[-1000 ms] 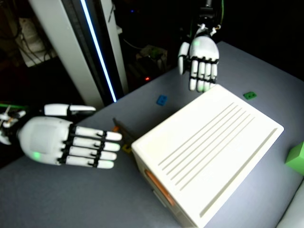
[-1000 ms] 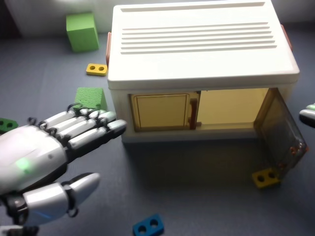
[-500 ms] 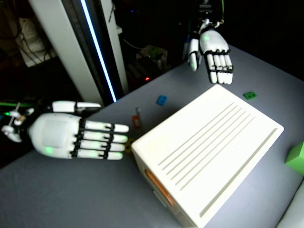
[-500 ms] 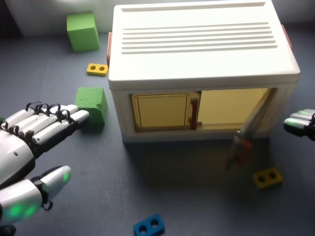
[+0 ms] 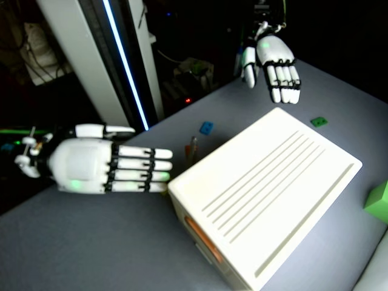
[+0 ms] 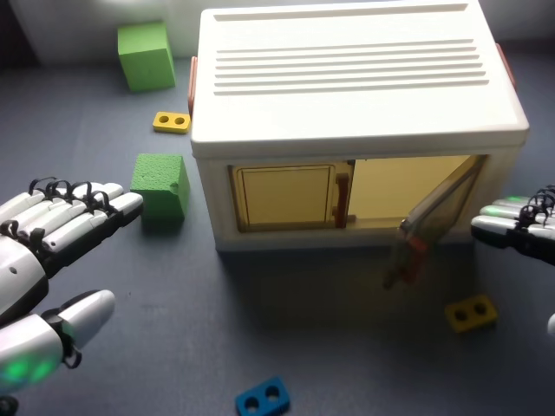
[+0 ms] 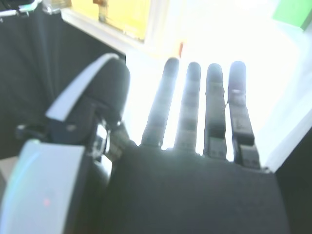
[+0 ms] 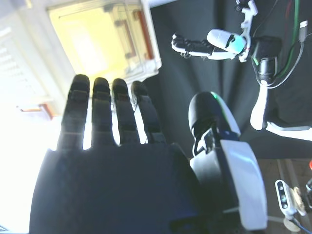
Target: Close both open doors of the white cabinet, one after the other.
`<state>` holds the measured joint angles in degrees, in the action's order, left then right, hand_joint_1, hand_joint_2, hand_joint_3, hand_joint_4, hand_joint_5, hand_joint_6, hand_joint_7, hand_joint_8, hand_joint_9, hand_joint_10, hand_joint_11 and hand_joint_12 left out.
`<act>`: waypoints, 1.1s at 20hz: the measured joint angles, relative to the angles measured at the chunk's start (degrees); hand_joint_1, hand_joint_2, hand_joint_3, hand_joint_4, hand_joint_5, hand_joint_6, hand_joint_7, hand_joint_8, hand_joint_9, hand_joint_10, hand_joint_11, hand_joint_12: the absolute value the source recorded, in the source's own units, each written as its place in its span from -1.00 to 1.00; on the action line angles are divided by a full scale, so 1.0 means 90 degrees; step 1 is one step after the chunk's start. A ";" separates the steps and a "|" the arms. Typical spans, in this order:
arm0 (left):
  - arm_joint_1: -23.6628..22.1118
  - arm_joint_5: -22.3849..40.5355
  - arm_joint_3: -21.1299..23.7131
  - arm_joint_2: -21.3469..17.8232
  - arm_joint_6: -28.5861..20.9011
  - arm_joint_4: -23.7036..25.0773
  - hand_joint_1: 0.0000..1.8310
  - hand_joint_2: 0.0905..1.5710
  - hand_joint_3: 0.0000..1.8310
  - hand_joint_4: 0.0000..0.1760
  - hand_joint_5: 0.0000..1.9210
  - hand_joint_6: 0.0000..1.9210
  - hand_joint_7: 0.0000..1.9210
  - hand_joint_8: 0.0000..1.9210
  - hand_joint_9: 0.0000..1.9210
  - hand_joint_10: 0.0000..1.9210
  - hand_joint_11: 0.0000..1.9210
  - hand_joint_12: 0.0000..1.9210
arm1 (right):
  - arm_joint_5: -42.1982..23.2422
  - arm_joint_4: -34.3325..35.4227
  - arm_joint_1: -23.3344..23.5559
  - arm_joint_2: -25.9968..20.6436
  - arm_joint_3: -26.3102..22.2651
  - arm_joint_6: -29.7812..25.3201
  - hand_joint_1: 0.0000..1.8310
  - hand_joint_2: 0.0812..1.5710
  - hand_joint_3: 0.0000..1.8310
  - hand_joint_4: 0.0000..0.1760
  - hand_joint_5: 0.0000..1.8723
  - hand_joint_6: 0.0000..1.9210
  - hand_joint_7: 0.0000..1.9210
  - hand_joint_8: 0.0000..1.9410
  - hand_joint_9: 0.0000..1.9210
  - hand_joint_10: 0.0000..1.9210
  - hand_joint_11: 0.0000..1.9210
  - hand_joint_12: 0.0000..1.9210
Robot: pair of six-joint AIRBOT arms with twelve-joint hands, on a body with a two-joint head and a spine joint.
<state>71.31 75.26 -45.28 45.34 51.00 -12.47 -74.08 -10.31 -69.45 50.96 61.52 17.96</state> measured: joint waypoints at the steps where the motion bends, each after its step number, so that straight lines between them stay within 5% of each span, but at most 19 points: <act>1: 0.0000 0.0019 0.0000 0.0002 -0.0002 0.0000 -1.00 1.00 -0.77 -1.00 -0.93 -1.00 -0.93 -0.99 -0.90 -0.99 -1.00 -0.45 | 0.0002 -0.0058 0.0039 0.0002 0.0000 0.0000 -1.00 0.81 -0.99 -1.00 -0.94 -1.00 -0.99 -1.00 -1.00 -1.00 -1.00 -1.00; 4: 0.0007 0.0022 0.0000 0.0000 -0.0002 -0.0022 -1.00 1.00 -0.79 -1.00 -0.90 -1.00 -0.89 -0.99 -0.85 -0.99 -1.00 -0.31 | 0.0034 -0.0131 0.0177 0.0107 0.0010 -0.0005 -1.00 0.83 -0.99 -1.00 -0.97 -1.00 -1.00 -1.00 -1.00 -1.00 -1.00 -1.00; 13: 0.0039 -0.0005 0.0007 0.0002 -0.0002 -0.0049 -1.00 1.00 -0.78 -1.00 -0.93 -1.00 -0.93 -1.00 -0.91 -1.00 -1.00 -0.57 | 0.0170 -0.0323 0.0712 0.0427 0.0248 -0.0007 -1.00 0.85 -0.99 -1.00 -0.95 -0.99 -0.99 -1.00 -1.00 -1.00 -1.00 -1.00; 22: 0.0053 0.0024 0.0012 0.0002 -0.0053 -0.0049 -1.00 1.00 -0.84 -1.00 -0.95 -1.00 -0.96 -1.00 -0.94 -1.00 -1.00 -0.58 | 0.0330 -0.0374 0.1185 0.0777 0.0532 -0.0007 -1.00 0.89 -0.98 -1.00 -0.96 -1.00 -1.00 -1.00 -1.00 -1.00 -1.00 -1.00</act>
<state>71.79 75.48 -45.17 45.36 50.52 -12.91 -71.11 -13.67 -58.78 57.95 66.30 17.89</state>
